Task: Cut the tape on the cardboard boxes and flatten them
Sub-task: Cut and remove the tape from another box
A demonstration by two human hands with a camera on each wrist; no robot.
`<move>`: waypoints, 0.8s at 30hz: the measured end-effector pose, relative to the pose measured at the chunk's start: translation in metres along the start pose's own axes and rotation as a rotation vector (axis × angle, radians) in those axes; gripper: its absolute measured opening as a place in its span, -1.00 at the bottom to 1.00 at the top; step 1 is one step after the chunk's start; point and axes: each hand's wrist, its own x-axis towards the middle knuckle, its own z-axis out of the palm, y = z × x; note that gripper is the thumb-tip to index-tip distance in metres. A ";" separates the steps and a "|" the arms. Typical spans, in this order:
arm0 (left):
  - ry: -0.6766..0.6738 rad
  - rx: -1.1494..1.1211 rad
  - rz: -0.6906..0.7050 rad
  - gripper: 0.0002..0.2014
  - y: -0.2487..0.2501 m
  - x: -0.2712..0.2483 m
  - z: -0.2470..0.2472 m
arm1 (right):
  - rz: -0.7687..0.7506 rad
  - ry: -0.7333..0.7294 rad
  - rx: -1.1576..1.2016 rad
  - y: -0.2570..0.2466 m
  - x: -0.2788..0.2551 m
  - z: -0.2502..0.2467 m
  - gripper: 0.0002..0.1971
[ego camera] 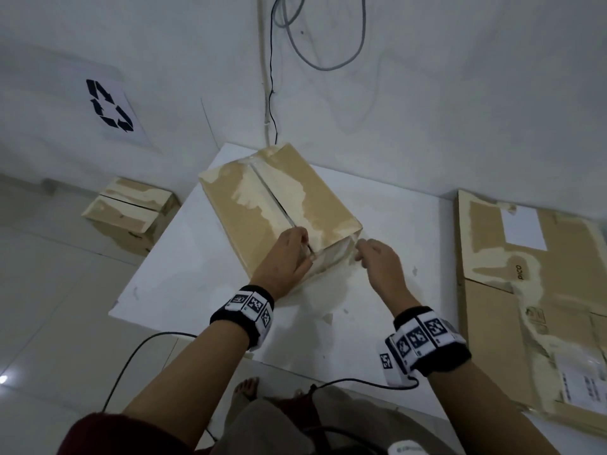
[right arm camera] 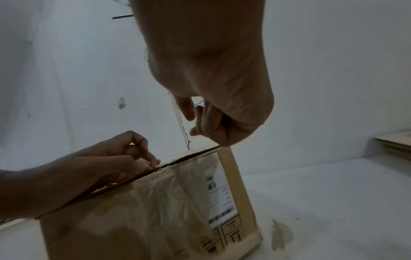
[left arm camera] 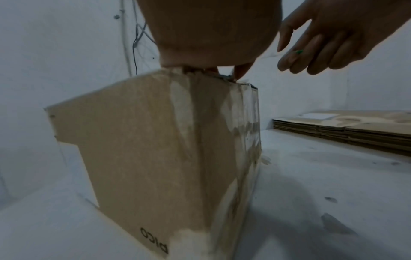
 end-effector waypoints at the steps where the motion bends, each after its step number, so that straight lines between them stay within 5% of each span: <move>1: -0.024 0.013 -0.008 -0.72 0.000 0.000 -0.001 | -0.047 0.025 -0.012 -0.002 0.002 -0.001 -0.64; 6: -0.191 0.007 0.098 -0.67 0.000 -0.013 -0.008 | -0.349 0.023 -0.320 -0.018 0.028 0.027 -0.55; 11: -0.288 0.080 0.185 -0.66 0.001 -0.020 -0.032 | -0.257 -0.035 -0.500 -0.018 0.056 0.045 -0.13; 14: -0.224 0.182 0.238 -0.63 -0.010 -0.029 -0.048 | -0.204 -0.126 -0.380 -0.018 0.062 0.038 0.15; 19: 0.295 0.411 0.000 -0.74 -0.031 -0.042 -0.077 | -0.372 -0.079 -0.609 -0.015 0.043 0.050 -0.26; 24: 0.187 0.576 -0.365 -0.90 -0.032 -0.025 -0.083 | -0.635 0.089 -0.633 -0.004 0.015 0.067 -0.58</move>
